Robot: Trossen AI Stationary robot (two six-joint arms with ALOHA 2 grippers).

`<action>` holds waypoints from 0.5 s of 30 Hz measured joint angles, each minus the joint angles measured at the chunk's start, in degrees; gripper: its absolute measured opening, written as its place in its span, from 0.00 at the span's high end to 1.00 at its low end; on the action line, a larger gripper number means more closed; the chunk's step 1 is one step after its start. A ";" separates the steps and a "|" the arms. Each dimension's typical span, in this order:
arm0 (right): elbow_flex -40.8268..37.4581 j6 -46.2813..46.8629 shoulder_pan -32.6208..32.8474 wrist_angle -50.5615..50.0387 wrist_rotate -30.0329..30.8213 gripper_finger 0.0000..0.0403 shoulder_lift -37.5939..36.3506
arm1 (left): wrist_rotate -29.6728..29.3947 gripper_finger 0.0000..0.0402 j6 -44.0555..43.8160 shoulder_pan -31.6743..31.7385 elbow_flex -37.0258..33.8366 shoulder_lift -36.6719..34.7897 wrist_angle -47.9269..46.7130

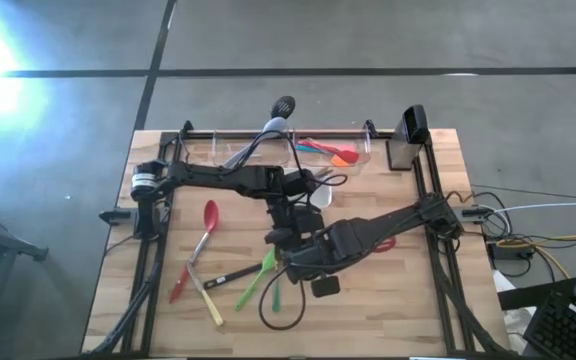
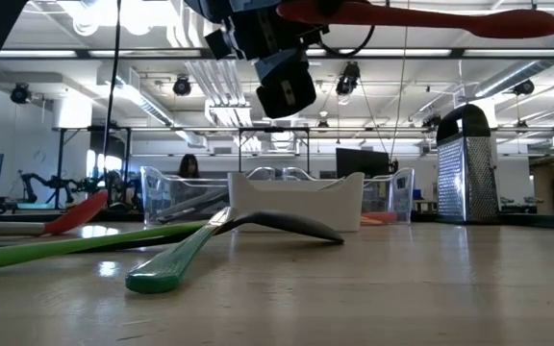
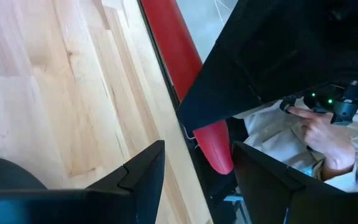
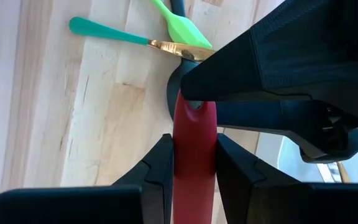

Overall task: Pick & Place Kitchen Items
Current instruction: Put the red serving spoon into the left transparent bin

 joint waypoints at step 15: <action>0.18 0.07 0.00 -0.85 0.06 0.82 0.00 | 0.62 0.85 -1.62 -0.02 0.00 0.16 0.22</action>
